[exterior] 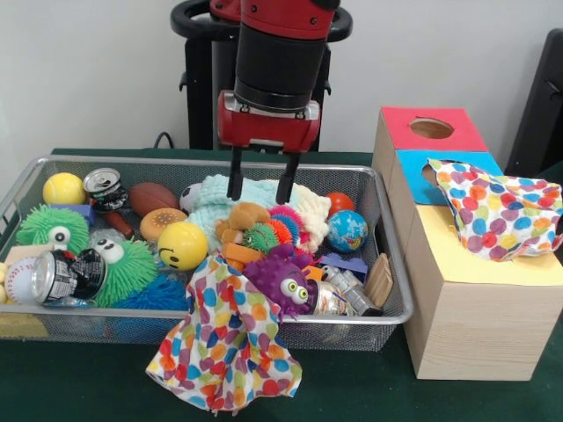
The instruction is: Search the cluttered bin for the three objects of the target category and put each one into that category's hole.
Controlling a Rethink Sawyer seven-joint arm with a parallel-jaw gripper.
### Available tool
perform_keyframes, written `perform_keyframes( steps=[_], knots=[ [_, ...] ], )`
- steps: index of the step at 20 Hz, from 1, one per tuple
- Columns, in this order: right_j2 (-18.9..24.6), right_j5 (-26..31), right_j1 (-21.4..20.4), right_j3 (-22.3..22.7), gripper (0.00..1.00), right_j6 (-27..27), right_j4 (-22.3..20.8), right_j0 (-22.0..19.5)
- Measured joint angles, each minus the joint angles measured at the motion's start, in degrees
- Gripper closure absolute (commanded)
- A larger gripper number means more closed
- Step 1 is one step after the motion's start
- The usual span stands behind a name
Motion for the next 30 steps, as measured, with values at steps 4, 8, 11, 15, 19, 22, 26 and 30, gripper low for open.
perform_keyframes(
  steps=[4,8,11,15,19,22,26,30],
  knots=[
    [-0.3,1.1,0.9,-3.1,0.0,0.0,-0.1,-0.3],
    [-0.8,2.3,3.4,-8.0,0.0,0.0,0.0,-0.3],
    [-1.1,3.5,5.8,-12.1,0.0,0.0,0.0,-0.4],
    [-1.5,4.9,7.7,-15.1,0.0,0.0,0.0,-0.4],
    [-2.6,7.0,10.3,-19.5,0.0,0.0,-0.1,-0.4],
    [-3.4,7.6,11.3,-21.5,0.0,0.0,-0.1,-0.3],
    [-4.8,7.6,12.2,-24.1,0.0,0.0,-0.2,0.1],
    [-5.9,7.6,12.5,-25.7,0.0,0.0,-0.3,0.5]
  ],
)
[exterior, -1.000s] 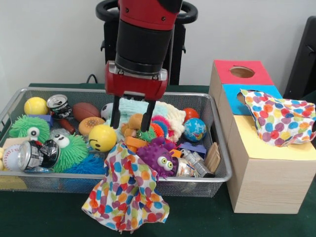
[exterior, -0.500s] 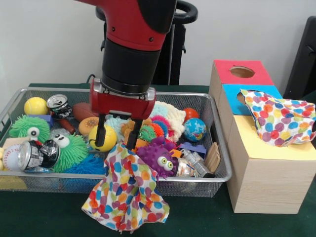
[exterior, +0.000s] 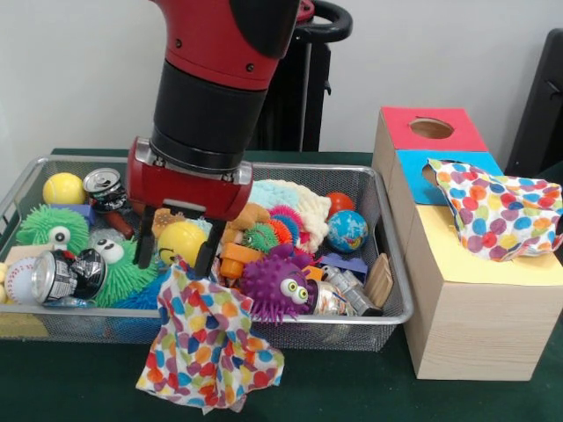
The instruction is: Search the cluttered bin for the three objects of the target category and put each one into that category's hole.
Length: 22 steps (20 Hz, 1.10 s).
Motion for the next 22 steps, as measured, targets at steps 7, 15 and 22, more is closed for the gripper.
perform_keyframes(
  steps=[7,15,22],
  knots=[
    [-1.9,0.0,-0.2,-1.0,0.0,0.0,-0.1,1.7],
    [-2.8,0.0,-1.5,-0.9,0.0,0.0,-0.2,3.8],
    [-2.7,0.0,-2.4,-0.4,0.0,0.0,-0.2,3.4]
  ],
)
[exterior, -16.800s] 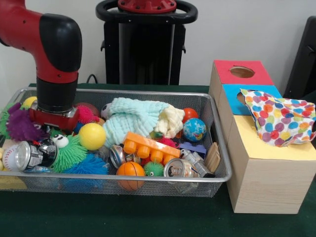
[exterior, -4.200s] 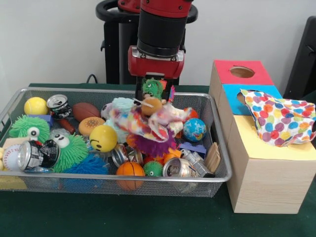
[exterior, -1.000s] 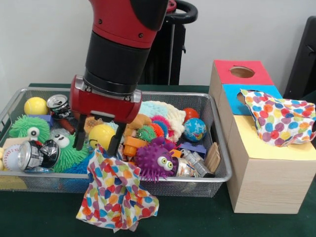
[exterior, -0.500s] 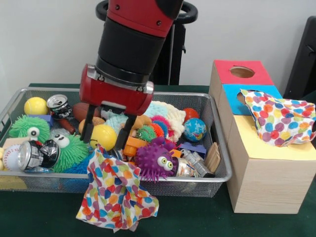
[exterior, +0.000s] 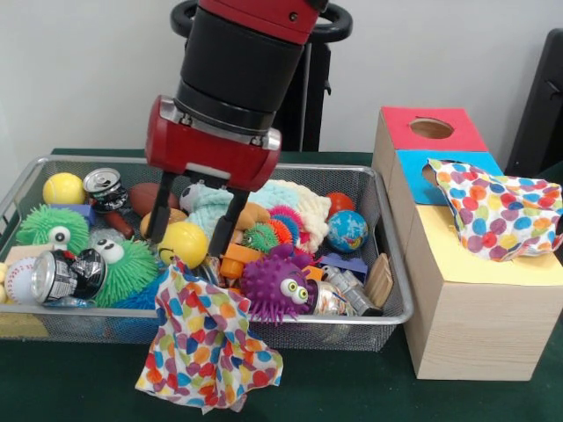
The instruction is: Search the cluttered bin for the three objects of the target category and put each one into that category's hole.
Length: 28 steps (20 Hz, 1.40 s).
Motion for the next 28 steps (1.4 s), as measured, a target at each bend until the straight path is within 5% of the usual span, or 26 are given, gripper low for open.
perform_keyframes(
  steps=[12,28],
  knots=[
    [0.6,0.0,0.0,0.2,0.0,0.0,0.0,-2.0],
    [0.2,0.0,0.9,0.2,0.0,0.0,0.0,0.4]
  ],
)
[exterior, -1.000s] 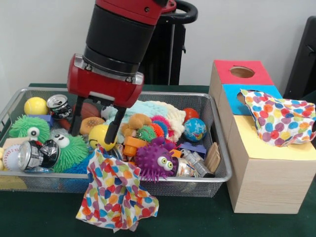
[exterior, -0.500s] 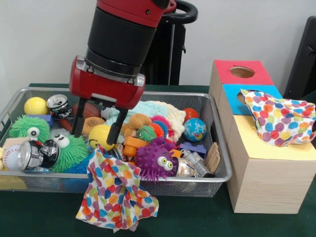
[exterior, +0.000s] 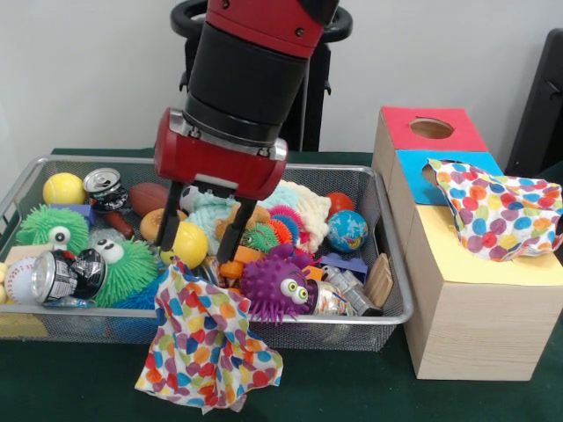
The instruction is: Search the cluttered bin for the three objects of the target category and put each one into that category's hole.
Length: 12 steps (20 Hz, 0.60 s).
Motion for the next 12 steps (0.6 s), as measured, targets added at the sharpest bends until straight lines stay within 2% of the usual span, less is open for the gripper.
perform_keyframes(
  steps=[12],
  knots=[
    [0.3,0.0,3.0,0.0,0.0,0.0,0.0,-0.9]
  ],
)
